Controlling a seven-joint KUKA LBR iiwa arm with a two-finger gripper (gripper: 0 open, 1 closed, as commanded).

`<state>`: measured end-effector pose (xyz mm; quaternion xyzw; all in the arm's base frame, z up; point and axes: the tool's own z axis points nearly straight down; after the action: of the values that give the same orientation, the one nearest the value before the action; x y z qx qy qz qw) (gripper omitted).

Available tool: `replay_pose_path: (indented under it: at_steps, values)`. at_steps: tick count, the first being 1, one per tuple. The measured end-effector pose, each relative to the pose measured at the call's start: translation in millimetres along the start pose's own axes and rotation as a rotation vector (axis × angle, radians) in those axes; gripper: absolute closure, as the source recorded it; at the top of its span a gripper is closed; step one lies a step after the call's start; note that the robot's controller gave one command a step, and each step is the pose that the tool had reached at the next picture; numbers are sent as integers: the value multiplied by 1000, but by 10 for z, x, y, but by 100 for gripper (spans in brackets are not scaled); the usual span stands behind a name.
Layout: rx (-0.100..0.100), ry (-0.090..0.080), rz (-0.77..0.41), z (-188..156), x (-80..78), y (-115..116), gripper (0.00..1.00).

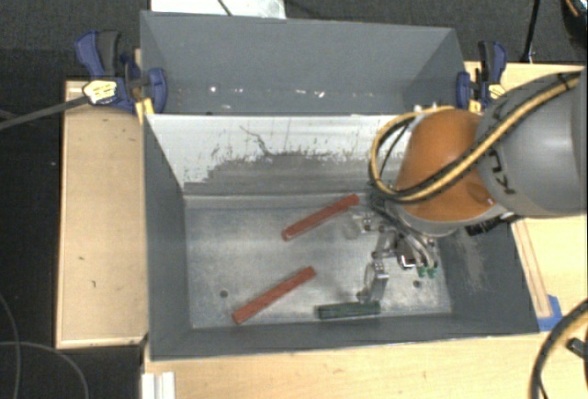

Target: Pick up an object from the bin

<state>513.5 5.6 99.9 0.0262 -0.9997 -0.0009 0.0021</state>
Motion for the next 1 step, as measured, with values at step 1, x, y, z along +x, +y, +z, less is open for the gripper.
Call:
replay_pose_path:
  at_steps: [1]
  values:
    - [-2,-5,-81,306,78,803,0]
